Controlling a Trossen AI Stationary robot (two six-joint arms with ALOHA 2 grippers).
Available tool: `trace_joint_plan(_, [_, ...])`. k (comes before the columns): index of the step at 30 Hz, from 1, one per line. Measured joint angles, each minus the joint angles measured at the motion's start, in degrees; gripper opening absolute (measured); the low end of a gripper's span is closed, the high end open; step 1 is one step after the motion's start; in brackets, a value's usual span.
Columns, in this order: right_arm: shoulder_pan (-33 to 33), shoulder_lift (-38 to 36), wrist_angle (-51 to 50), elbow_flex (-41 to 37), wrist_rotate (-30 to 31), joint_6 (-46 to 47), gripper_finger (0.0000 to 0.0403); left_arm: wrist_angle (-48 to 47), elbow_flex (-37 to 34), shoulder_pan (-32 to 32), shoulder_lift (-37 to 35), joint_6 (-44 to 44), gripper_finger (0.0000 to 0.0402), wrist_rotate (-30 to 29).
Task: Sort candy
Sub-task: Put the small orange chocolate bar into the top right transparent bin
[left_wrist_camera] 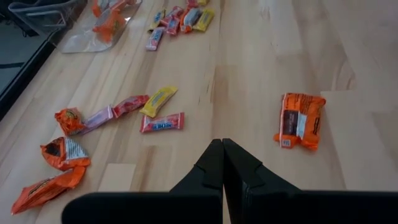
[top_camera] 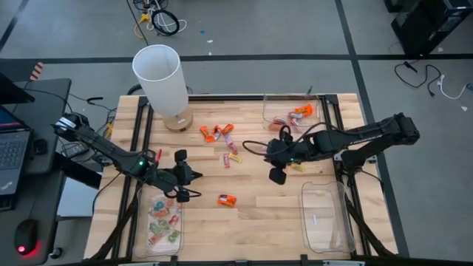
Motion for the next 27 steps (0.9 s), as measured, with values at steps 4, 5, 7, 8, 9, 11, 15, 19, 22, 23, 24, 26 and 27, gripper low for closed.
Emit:
trace_joint_plan(4, [1.9, 0.0, -0.1, 0.0, 0.6, -1.6, 0.0045, 0.7, 0.0, 0.0, 0.0, 0.1, 0.0000, 0.0])
trace_joint_plan(5, [2.3, 0.0, -0.3, 0.0, 0.9, -1.9, 0.0046, 0.8, 0.0, 0.0, 0.0, 0.1, 0.0000, 0.0])
trace_joint_plan(7, [3.1, 0.0, -0.4, -0.2, 2.6, -2.1, 0.0047, 0.8, 0.0, 0.0, 0.0, 0.1, 0.0000, 0.0])
trace_joint_plan(8, [3.3, 0.0, 0.3, -0.7, 3.8, -2.1, 0.0048, 0.9, 0.0, 0.0, 0.0, 0.2, 0.0000, 0.0])
trace_joint_plan(9, [3.5, 0.0, 0.9, -1.4, 4.6, -2.2, 0.0048, 1.3, 0.0, 0.0, 0.0, 0.2, 0.0000, 0.0])
trace_joint_plan(11, [3.6, 0.0, 2.0, -3.2, 5.2, -2.2, 0.0048, 2.4, 0.0, 0.0, 0.0, 0.5, 0.0000, 0.0])
trace_joint_plan(15, [3.6, 0.0, 2.5, -6.7, 5.3, -0.7, 0.0048, 3.6, 0.0, 0.0, 0.0, 0.5, 0.0000, -0.1])
trace_joint_plan(19, [3.7, 0.0, 2.4, -9.9, 4.7, 1.9, 0.0050, 3.7, 0.0, 0.0, 0.0, 0.5, 0.0000, -0.1])
trace_joint_plan(22, [3.8, 0.0, 2.4, -11.8, 3.7, 3.3, 0.0054, 3.7, 0.0, 0.0, 0.0, 0.5, 0.0000, -0.6])
trace_joint_plan(23, [3.8, 0.0, 2.4, -12.2, 3.6, 3.7, 0.0056, 3.8, 0.0, 0.0, 0.0, 0.5, 0.0000, -1.1])
trace_joint_plan(24, [3.8, 0.0, 2.4, -12.6, 3.5, 3.9, 0.0058, 4.0, 0.0, 0.0, 0.0, 0.5, 0.0000, -1.9])
trace_joint_plan(26, [3.8, 0.0, 2.4, -13.1, 3.4, 3.9, 0.0063, 4.6, 0.0, 0.0, 0.0, 0.5, 0.0000, -2.7])
trace_joint_plan(27, [3.8, 0.0, 2.4, -13.1, 3.4, 3.9, 0.0065, 4.8, 0.0, 0.0, 0.0, 0.5, 0.0000, -2.9])
